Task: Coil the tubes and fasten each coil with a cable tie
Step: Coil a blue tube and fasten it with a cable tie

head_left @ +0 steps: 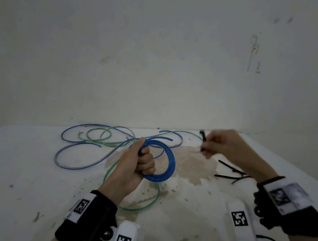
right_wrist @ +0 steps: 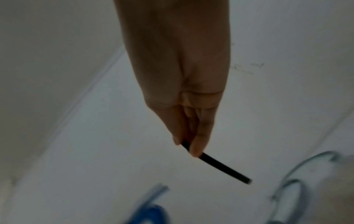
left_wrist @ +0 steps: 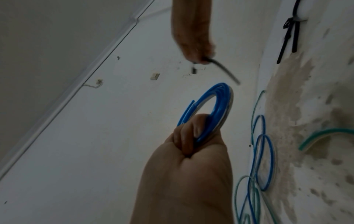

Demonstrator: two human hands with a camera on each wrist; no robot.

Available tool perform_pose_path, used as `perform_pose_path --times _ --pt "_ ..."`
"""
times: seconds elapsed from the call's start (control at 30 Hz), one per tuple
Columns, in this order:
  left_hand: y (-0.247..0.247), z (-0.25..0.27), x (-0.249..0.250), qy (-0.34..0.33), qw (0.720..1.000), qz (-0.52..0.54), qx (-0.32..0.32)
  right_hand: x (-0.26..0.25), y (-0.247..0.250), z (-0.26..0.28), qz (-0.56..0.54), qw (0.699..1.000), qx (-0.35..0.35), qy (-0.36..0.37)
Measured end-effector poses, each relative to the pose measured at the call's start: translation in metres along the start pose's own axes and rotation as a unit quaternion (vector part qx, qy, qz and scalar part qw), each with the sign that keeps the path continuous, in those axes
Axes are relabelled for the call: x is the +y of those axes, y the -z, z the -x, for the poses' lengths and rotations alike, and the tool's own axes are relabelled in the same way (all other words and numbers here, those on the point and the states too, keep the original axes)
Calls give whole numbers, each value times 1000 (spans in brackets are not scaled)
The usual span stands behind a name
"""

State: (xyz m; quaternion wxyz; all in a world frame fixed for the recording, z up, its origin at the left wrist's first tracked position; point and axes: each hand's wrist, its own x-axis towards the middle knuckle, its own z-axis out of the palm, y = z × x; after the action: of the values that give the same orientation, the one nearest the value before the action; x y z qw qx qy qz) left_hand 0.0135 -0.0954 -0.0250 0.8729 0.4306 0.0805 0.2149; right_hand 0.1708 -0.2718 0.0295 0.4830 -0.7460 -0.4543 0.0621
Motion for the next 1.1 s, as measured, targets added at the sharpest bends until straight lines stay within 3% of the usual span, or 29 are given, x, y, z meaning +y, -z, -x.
perform_pose_path --times 0.1,0.2,0.3,0.43,0.67,0.83,1.0,1.1 --pt "-2 -1 4 -16 1000 14 10 -47 0 16 -232 968 26 94" --pt "-5 -1 8 -33 999 23 14 -65 -13 21 -289 950 -18 113" --pt "-9 2 12 -52 998 16 11 -64 -34 17 -238 965 -34 108" --pt "-15 8 17 -65 998 -22 -17 -62 -60 9 -164 977 3 135" --pt "-16 15 27 -18 996 -82 -25 -69 -81 -5 -138 971 43 190" --pt "-17 19 33 -53 989 -140 5 -71 -84 -6 -84 970 43 225" --pt "-23 23 32 -117 982 -142 51 -66 -91 -7 -5 963 113 243" --pt "-25 25 31 -175 963 -190 80 -69 -99 -6 -97 973 107 183"
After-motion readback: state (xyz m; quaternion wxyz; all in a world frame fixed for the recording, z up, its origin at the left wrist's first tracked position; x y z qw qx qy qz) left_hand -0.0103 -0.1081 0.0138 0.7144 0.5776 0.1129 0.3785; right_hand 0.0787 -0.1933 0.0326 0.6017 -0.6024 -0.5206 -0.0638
